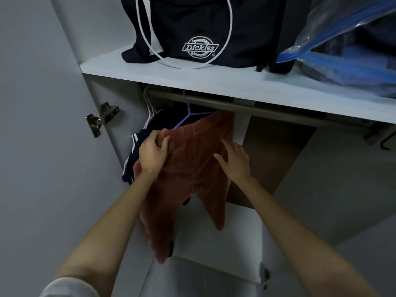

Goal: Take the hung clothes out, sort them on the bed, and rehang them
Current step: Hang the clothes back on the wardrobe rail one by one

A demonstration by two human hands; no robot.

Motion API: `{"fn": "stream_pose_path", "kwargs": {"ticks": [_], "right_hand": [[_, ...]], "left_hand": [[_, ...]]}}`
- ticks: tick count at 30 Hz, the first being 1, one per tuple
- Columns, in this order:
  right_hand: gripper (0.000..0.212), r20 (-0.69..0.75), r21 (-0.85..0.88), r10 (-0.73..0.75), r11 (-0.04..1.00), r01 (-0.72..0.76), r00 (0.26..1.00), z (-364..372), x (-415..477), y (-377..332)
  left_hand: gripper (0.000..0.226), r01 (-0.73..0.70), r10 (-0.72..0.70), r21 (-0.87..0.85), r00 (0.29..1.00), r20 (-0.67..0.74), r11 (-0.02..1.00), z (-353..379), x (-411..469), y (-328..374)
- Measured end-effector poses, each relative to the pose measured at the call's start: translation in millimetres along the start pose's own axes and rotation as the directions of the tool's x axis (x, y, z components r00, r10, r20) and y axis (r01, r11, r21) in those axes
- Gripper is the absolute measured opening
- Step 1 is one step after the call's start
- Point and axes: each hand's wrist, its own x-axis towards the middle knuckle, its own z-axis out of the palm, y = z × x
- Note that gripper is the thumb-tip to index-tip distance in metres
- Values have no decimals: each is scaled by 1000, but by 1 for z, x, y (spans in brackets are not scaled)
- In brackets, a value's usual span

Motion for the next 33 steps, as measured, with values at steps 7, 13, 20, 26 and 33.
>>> {"fn": "stream_pose_path", "kwargs": {"ticks": [7,13,20,26,33], "right_hand": [[65,96,-10,-58,998,59,994,10,23,14],[68,163,-26,-102,994,107,981,21,38,19],[67,199,-15,-120,992,126,973,27,53,16],[66,238,-2,-116,993,120,964,30,65,13],[66,270,27,-135,991,133,953,34,71,3]], "left_hand": [[24,153,-152,13,986,-66,988,27,18,-5],[24,258,-252,49,962,-102,965,34,24,-19],[18,310,-300,137,950,-89,941,39,29,-33],[19,361,-342,233,932,-119,903,39,35,-37],[18,414,-389,228,909,-148,881,34,36,-44]]}}
